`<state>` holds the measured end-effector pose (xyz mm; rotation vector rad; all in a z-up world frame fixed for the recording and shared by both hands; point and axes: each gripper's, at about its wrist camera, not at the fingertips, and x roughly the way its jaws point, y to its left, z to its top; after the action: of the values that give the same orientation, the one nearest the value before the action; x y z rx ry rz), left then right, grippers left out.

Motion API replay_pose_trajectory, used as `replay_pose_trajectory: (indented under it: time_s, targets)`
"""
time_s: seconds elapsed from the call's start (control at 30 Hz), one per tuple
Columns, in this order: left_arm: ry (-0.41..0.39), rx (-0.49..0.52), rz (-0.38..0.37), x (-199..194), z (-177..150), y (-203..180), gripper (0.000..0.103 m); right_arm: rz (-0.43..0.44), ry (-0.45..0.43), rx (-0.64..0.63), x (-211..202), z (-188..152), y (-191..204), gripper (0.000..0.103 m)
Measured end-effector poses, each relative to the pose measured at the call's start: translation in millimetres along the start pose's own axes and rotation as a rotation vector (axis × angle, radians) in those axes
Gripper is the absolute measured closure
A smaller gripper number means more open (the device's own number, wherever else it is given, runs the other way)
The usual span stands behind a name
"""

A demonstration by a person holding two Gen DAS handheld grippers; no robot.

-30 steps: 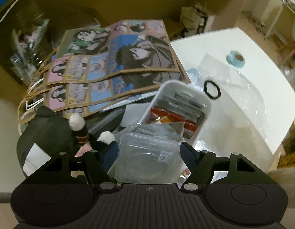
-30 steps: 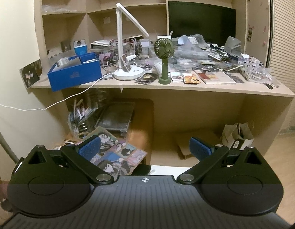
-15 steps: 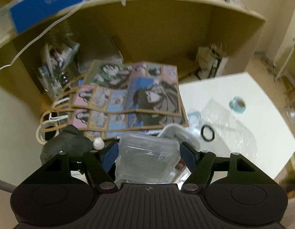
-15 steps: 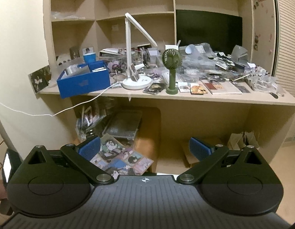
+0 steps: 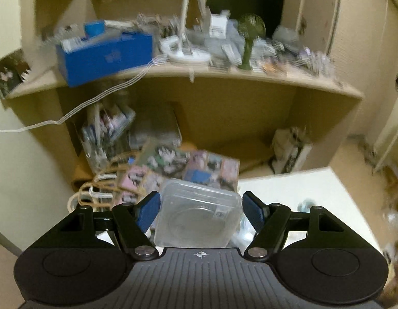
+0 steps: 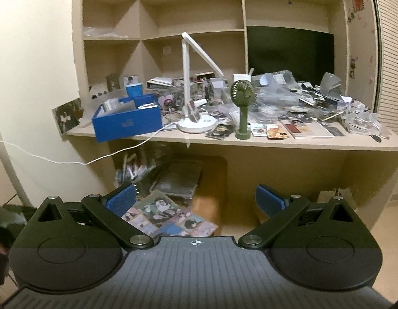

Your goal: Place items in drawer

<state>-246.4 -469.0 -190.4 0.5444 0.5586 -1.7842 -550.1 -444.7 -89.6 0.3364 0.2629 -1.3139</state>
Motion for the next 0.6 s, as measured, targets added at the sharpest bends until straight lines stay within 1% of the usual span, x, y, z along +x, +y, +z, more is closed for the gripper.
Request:
replay_pose_trajectory:
  time_s: [0.13,0.17,0.2,0.23,0.27,0.3,0.33,0.37,0.4,0.47,0.53,0.57,0.6]
  targets:
    - [-0.092,-0.054,0.035,-27,11,-8,0.034,0.034,-0.015,-0.009,-3,2,0,0.001]
    - [-0.113,-0.061,0.044,-34,14,-10,0.042,0.042,-0.019,-0.011,-4,2,0,0.001]
    - [-0.132,-0.067,0.058,-41,16,-12,0.062,0.051,-0.023,-0.012,-12,-1,10,0.001]
    - [-0.142,-0.079,0.071,-47,19,-13,0.091,0.062,-0.028,-0.015,-16,-2,14,0.001]
    - [-0.150,-0.106,0.074,-52,21,-12,0.092,0.075,-0.031,-0.018,-18,-1,15,0.001]
    - [-0.181,-0.132,0.066,-54,21,-11,0.092,0.089,-0.037,-0.024,-19,0,16,0.001]
    - [-0.221,-0.127,0.069,-48,22,-14,0.091,0.098,-0.044,-0.040,-20,1,18,0.001]
    - [-0.200,-0.098,0.091,-28,23,-19,0.091,0.107,-0.047,-0.065,-20,1,20,0.001]
    - [-0.142,-0.067,0.102,-3,23,-24,0.091,0.117,-0.041,-0.089,-19,2,20,0.001]
    - [-0.075,-0.023,0.122,35,14,-27,0.094,0.135,-0.043,-0.127,-18,1,16,0.001]
    - [-0.029,-0.025,0.150,58,2,-21,0.095,0.121,-0.048,-0.128,-15,-10,7,0.001]
    - [-0.021,-0.033,0.163,62,-2,-18,0.098,0.115,-0.028,-0.114,-12,-17,2,0.001]
    - [-0.012,-0.046,0.173,63,-4,-14,0.097,0.110,-0.001,-0.096,-9,-24,-3,0.001]
